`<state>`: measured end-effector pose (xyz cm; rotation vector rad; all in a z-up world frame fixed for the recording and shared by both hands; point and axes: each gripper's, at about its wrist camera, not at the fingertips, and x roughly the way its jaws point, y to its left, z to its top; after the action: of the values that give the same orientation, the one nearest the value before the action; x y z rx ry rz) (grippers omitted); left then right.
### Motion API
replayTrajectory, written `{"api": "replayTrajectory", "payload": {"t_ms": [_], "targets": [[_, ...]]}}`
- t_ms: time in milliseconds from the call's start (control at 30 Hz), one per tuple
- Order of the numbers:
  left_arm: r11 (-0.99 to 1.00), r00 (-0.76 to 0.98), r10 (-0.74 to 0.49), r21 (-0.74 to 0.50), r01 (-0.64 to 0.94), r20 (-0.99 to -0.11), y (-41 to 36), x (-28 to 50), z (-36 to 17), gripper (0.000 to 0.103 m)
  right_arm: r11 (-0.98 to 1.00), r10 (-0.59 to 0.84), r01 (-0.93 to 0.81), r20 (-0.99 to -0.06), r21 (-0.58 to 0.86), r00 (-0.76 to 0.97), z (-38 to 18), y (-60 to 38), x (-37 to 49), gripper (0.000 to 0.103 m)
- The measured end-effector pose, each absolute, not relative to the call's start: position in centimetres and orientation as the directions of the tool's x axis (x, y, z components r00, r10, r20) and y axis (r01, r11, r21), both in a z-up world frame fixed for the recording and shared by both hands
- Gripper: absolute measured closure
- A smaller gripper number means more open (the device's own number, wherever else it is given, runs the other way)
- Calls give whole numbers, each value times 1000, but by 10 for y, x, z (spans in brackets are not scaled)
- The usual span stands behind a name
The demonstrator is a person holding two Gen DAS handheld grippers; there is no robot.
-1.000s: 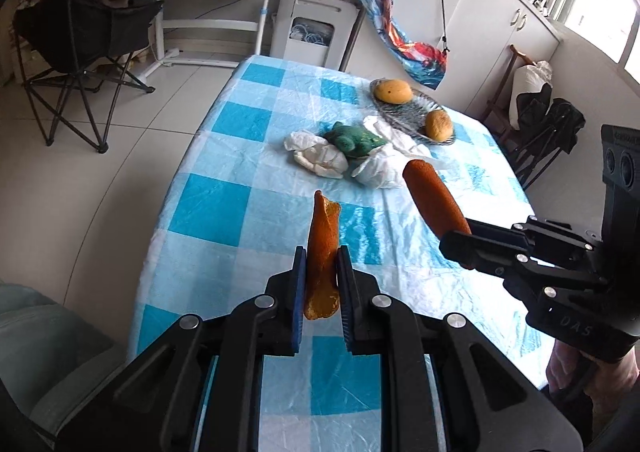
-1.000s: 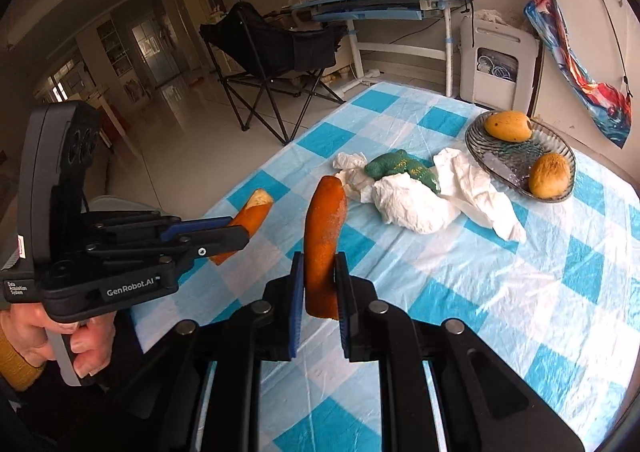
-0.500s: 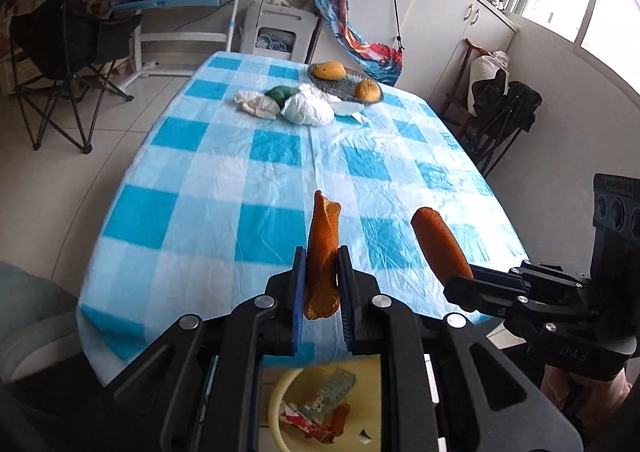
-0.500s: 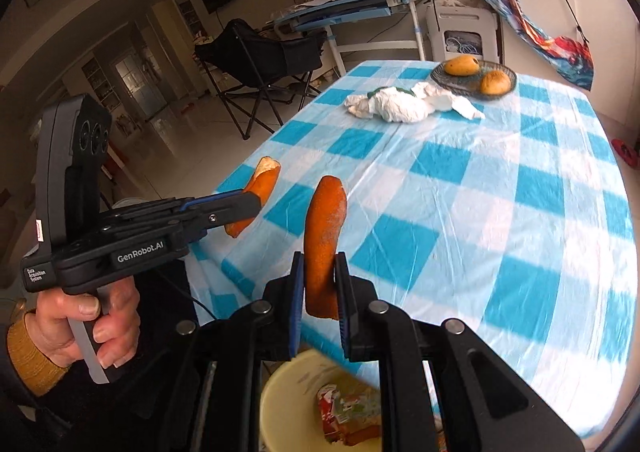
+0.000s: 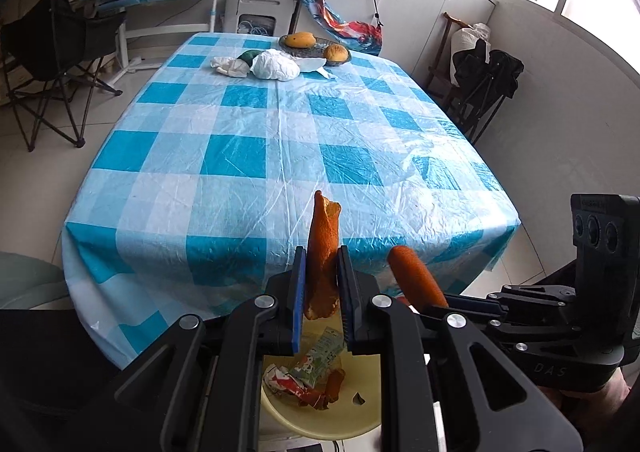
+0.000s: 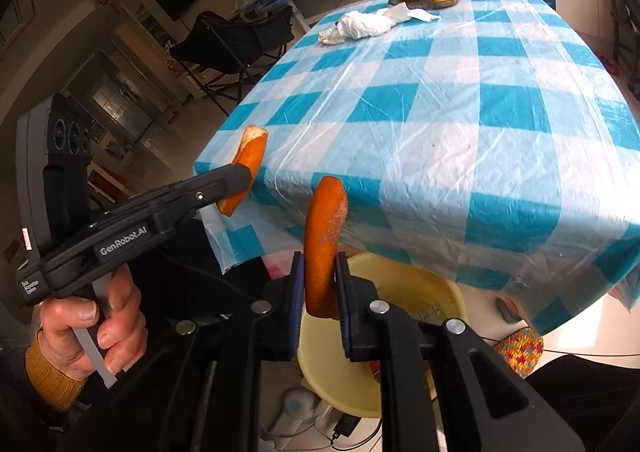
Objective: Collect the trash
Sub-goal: 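Carry both peels over the basin and open both grippers to drop them, then move both grippers back over the table toward the white tissues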
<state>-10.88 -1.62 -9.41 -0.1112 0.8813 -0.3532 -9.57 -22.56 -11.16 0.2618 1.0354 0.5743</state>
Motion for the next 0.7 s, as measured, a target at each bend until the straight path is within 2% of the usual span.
{"api": "replayTrajectory", "payload": {"t_ms": [33,67,133,333,467,700], "targets": [[936,580,-349,-238,261,-737,-18,-109,-95,89,832,552,-320,-742,454,380,-113,-225,-96,83],[934,574,-351,-237,266,-740,-19,-109,-96,89,840,538,-311,-749,444,387,-114,-226,-95,72],[931,558,-356,-235,278,-750,-22,-109,-99,88,847,529,-292,-752,444,394,-117,-228,-94,64],[925,531,-365,-234,300,-765,-28,-109,-105,86,850,527,-251,-728,464,438,-117,-239,-93,57],[926,537,-361,-227,301,-762,-30,-109,-105,75,855,518,-252,-715,453,470,-114,-239,-94,51],[933,555,-349,-222,284,-755,-27,-109,-103,63,865,500,-250,-714,435,489,-114,-240,-96,46]]}}
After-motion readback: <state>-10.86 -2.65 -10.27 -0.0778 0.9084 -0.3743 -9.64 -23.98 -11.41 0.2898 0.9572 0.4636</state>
